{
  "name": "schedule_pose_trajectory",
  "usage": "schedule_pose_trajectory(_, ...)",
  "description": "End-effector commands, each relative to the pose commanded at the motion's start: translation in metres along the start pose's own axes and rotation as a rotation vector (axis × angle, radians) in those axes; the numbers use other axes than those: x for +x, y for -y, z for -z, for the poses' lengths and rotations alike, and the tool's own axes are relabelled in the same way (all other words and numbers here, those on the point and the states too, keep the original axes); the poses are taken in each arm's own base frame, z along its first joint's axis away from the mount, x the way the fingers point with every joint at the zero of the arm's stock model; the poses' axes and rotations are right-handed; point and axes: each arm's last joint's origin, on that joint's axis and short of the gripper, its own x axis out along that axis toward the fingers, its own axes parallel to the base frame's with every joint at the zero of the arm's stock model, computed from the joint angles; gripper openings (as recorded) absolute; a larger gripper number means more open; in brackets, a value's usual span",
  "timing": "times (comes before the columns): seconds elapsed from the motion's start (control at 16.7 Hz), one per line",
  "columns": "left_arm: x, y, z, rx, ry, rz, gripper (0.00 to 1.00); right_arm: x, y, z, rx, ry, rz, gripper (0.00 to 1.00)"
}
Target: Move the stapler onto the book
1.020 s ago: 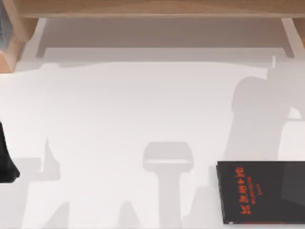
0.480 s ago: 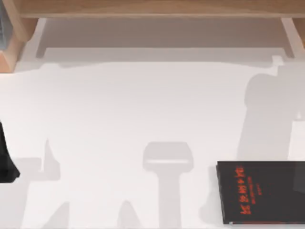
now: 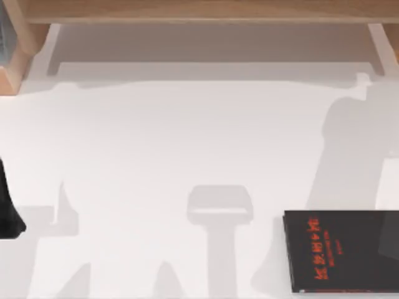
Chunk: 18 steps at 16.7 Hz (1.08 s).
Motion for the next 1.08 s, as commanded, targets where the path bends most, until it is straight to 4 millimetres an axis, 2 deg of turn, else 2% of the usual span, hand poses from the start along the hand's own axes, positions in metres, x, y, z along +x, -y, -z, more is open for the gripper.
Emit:
schedule_pose_trajectory(0.66, 0.0, 0.0, 0.0, 0.0, 0.0, 0.0, 1.0, 0.04, 0.001, -0.001, 0.001, 0.002, 0.003, 1.0)
schedule_pose_trajectory(0.9, 0.0, 0.0, 0.0, 0.0, 0.0, 0.0, 1.0, 0.042, 0.001, -0.001, 0.001, -0.001, 0.0, 1.0)
schedule_pose_trajectory(1.08, 0.0, 0.0, 0.0, 0.0, 0.0, 0.0, 1.0, 0.042, 0.001, -0.001, 0.001, -0.001, 0.0, 0.77)
